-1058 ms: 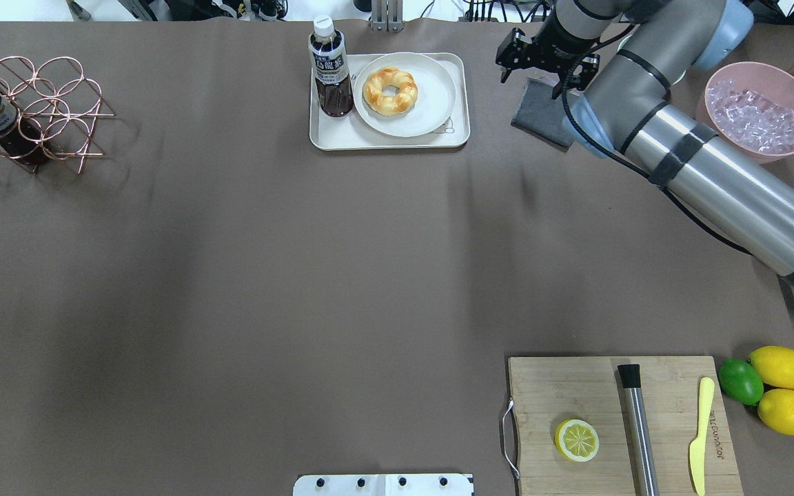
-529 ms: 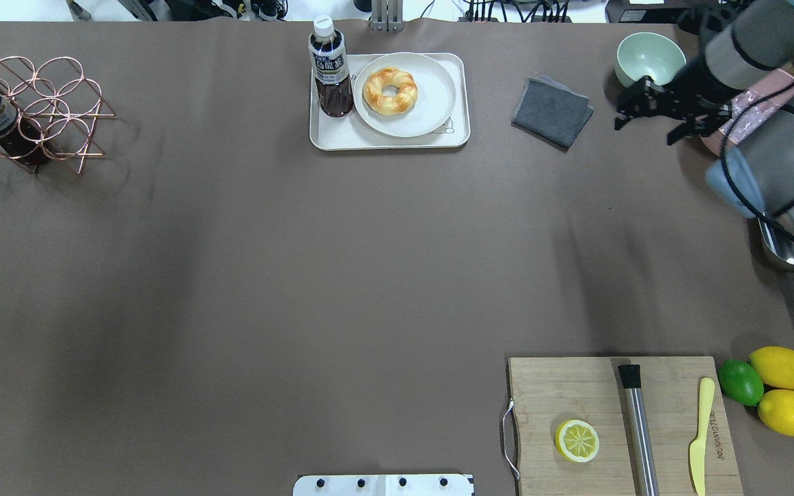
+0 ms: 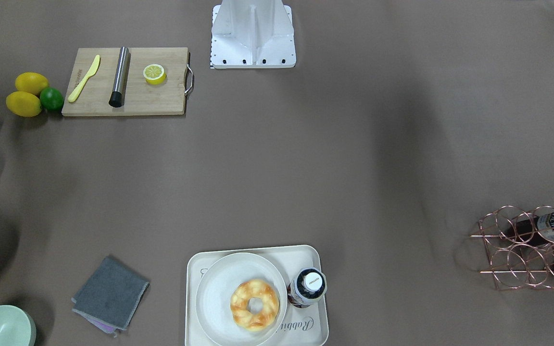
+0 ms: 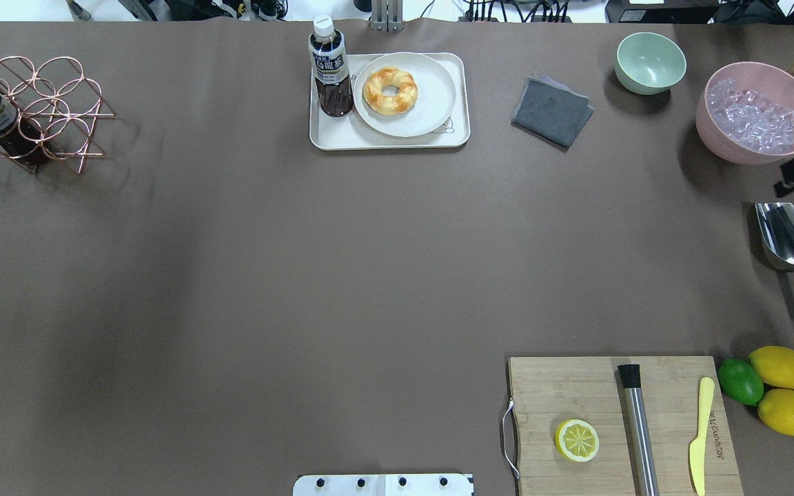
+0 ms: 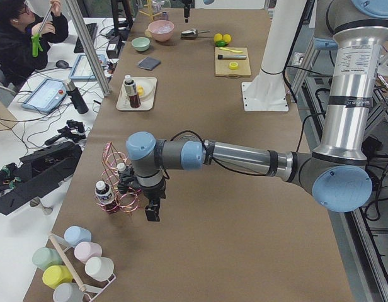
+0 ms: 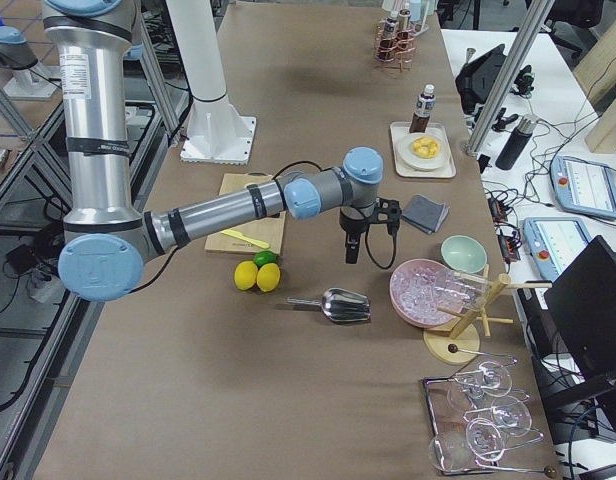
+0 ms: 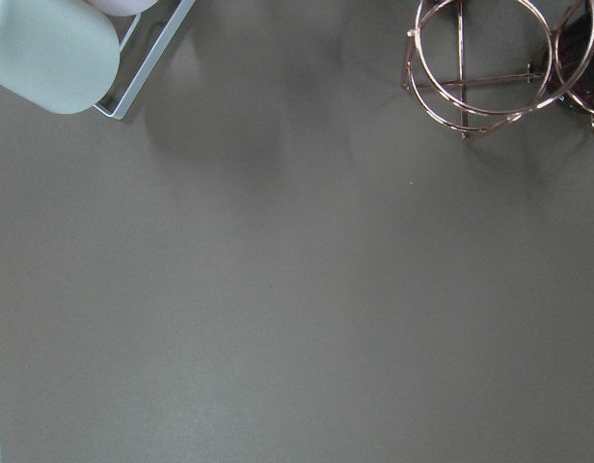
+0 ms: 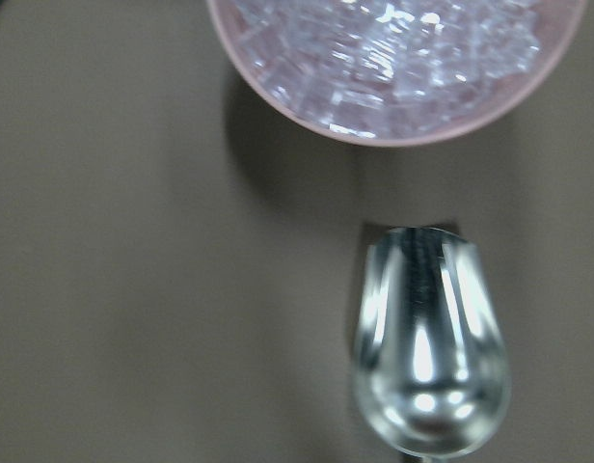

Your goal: Place donut on tray

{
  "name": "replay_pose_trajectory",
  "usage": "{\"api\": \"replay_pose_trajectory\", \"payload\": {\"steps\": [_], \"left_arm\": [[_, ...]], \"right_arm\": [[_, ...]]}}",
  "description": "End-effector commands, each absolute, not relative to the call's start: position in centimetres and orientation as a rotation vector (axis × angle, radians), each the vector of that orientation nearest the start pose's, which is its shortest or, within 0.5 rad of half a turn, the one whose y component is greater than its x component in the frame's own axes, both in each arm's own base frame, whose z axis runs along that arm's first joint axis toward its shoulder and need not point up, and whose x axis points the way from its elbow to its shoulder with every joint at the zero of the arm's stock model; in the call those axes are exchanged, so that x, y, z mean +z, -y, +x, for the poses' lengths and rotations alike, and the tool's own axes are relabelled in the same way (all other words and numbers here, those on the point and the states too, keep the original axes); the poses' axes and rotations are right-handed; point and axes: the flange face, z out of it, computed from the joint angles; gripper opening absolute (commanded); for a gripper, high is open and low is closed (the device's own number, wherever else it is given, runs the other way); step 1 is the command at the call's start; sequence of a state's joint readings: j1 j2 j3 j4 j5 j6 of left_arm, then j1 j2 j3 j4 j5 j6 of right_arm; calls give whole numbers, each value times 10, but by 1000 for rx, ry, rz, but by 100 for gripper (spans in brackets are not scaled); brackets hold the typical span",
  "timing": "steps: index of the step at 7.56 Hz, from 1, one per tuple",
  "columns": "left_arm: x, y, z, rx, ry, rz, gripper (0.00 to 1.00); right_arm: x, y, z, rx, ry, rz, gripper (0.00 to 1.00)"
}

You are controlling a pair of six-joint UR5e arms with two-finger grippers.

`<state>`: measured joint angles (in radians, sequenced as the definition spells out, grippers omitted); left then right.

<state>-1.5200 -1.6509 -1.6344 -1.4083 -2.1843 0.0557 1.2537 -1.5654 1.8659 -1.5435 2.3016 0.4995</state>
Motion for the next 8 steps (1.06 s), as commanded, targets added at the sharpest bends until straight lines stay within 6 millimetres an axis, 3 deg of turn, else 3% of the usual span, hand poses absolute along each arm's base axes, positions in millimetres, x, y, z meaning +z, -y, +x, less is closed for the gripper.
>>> {"api": "replay_pose_trajectory", "payload": {"steps": [1, 2, 5, 8], "left_arm": [[614, 523, -50, 96, -614, -18, 98], [616, 523, -49, 95, -615, -21, 98], [616, 523, -49, 94, -615, -21, 98], [625, 515, -50, 92, -615, -37, 98]], "right_arm": [[605, 455, 3, -83, 717, -46, 100], [625, 454, 29, -73, 718, -62, 100], [655, 442, 66, 3, 722, -80, 100], [668, 443, 76, -8, 734, -79, 100]]}}
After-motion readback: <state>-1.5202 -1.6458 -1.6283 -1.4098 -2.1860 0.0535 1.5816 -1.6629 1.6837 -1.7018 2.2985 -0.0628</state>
